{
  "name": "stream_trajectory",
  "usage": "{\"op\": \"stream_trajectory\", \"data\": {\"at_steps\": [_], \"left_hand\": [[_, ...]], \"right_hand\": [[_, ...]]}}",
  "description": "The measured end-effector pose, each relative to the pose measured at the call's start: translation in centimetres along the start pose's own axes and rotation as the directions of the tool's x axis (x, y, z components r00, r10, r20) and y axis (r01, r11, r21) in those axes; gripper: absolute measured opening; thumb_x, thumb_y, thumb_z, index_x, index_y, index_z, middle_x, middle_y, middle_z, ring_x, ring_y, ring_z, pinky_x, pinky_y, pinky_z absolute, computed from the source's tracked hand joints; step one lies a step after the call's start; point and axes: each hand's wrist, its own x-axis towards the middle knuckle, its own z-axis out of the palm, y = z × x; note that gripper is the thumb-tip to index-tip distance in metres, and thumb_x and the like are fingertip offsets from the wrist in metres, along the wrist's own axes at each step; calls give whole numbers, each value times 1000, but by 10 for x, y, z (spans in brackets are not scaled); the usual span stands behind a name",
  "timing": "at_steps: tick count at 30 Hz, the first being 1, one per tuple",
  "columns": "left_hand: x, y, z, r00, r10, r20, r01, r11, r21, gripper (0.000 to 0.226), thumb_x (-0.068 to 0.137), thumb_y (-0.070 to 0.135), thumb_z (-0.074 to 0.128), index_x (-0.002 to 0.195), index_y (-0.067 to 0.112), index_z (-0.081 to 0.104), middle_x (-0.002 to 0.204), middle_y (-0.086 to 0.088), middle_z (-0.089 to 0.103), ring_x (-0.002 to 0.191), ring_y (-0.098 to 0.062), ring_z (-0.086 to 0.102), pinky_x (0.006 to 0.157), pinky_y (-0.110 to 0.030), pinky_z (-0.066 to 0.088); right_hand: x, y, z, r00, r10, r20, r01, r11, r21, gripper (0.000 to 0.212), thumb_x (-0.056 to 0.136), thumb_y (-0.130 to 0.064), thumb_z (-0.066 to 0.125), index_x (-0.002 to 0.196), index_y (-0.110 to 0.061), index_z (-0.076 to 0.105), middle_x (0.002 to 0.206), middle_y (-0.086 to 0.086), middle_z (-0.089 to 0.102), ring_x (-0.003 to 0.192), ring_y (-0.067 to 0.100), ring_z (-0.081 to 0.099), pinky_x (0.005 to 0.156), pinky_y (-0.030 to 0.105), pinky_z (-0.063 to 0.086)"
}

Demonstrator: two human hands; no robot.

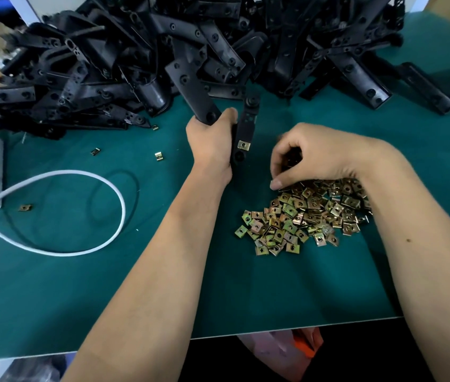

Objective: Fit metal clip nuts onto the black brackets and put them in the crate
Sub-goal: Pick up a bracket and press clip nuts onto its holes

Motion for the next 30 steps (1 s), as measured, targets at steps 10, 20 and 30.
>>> {"op": "stream_trajectory", "data": {"at_steps": [10,20,30], "left_hand": [[3,2,0,999,-36,-12,35,997,-70,42,84,0,68,68,20,35,55,4,40,42,-11,39,42,-20,35],[1,7,-3,992,-124,-11,121,981,-154,38,87,-1,66,69,19,38,46,10,43,37,-10,40,40,-18,33],[0,7,-4,992,-82,-95,76,995,-71,30,85,3,67,76,16,41,59,2,40,44,-12,36,41,-21,31]], "right_hand": [[9,7,8,930,81,-359,-53,995,89,9,96,-23,72,89,-21,66,74,-6,74,68,3,66,69,22,50],[13,2,13,872,128,-472,131,869,477,8,101,-9,61,98,-9,68,72,2,73,62,10,60,55,21,48],[15,-7,21,871,154,-466,300,583,755,19,98,3,62,113,-2,72,92,13,79,76,13,68,68,21,55]]}}
